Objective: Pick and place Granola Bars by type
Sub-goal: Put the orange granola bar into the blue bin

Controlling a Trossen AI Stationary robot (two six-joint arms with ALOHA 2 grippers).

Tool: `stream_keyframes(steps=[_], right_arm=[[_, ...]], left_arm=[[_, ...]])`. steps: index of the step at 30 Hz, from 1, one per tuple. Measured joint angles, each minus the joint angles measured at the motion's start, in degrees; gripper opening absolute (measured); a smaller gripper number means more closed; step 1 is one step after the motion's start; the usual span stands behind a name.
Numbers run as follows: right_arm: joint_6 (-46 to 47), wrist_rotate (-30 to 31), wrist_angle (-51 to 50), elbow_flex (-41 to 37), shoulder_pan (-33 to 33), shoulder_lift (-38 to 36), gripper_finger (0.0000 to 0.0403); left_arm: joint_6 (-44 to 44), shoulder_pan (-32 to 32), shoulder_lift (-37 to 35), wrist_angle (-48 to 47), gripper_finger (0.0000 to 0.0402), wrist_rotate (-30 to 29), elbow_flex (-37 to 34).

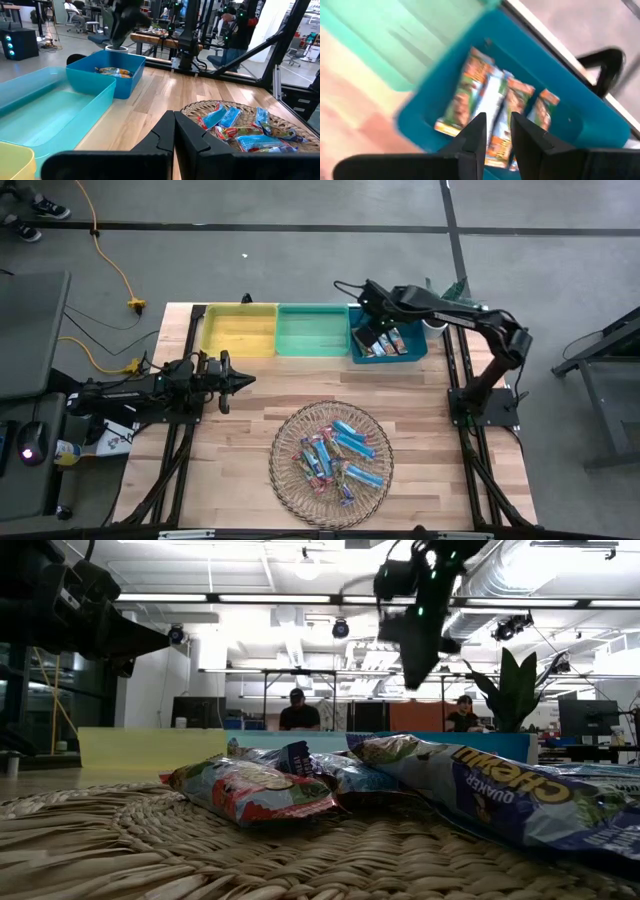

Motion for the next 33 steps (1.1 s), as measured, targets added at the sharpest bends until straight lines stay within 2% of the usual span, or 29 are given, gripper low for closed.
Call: stream_keyframes(steps=[8,17,26,33], right_arm=[[4.6,-8.4,1.7,0.0,6.2,-11.0,0.0071],[11.4,-21.2,2.9,0.0,21.2,-19.3,0.0071],[20.0,-21.1,10.1,0.0,37.1,-20.0,0.0071],[25.3,-14.2,12.1,0.0,48.5,-18.3,0.0071]], left_arm=[[0.0,0.0,0.0,0.0,0.0,0.0,0.0],[0.0,0.0,0.0,0.0,0.0,0.0,0.0],[0.0,0.0,0.0,0.0,0.0,0.0,0.0],[0.0,0.0,0.0,0.0,0.0,0.0,0.0]])
